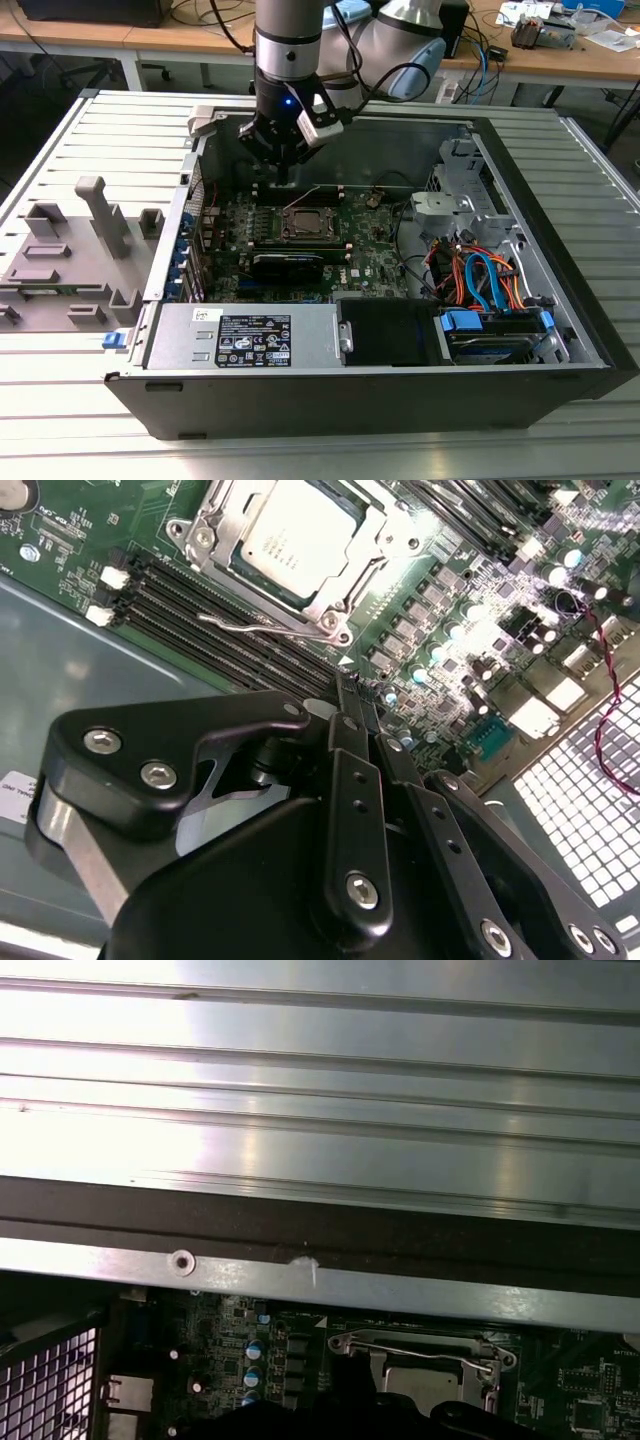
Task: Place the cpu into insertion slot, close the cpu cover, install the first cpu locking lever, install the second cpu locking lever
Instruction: 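Install the first cpu locking lever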
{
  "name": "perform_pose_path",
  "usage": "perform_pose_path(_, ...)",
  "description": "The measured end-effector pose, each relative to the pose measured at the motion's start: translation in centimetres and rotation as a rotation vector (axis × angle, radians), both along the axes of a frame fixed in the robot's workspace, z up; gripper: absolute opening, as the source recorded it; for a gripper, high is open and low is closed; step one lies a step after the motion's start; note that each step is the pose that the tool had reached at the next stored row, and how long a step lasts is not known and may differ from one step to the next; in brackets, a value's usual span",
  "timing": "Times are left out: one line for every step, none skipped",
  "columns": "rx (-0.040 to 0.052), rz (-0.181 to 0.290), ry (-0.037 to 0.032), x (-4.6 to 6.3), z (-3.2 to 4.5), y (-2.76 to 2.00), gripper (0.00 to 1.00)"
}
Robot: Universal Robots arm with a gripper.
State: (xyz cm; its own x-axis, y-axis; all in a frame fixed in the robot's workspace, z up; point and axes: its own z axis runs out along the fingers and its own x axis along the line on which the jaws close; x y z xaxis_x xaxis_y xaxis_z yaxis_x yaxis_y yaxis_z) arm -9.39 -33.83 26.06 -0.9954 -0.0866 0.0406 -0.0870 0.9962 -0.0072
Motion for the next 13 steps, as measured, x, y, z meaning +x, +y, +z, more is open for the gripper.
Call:
perform_pose_path(0.0, 0.0, 0.0, 0.0, 0.0, 0.0, 0.11)
perform_pose_path(0.0, 0.0, 0.0, 0.1, 0.0, 0.0, 0.11)
perform_pose_path(0.0, 0.0, 0.0, 0.2, 0.0, 0.0, 0.11)
perform_pose_path(0.0003, 0.0, -0.0002, 0.3, -0.04, 0.0, 0.11)
perform_pose_path(0.0001, 0.0, -0.0001, 0.4, -0.11, 0.0, 0.11)
perform_pose_path(0.0, 0.001, 0.0, 0.4, -0.27, 0.0, 0.11)
perform_pose_path(0.0, 0.001, 0.0, 0.4, -0.44, 0.0, 0.11)
perform_pose_path(0.0, 0.001, 0.0, 0.5, -0.82, 0.0, 0.11)
perform_pose_path(-0.0001, 0.001, 0.0, 0.5, -0.97, 0.0, 0.11)
perform_pose_path(0.0, 0.001, 0.0, 0.5, -1.13, 0.01, 0.11)
perform_pose_path(0.0001, 0.002, 0.0, 0.5, -1.34, 0.04, 0.11)
perform_pose_path(0.0003, 0.002, -0.0001, 0.5, -1.46, 0.07, 0.11)
perform_pose_path(0.0005, 0.002, 0.0, 0.5, -1.65, 0.13, 0.11)
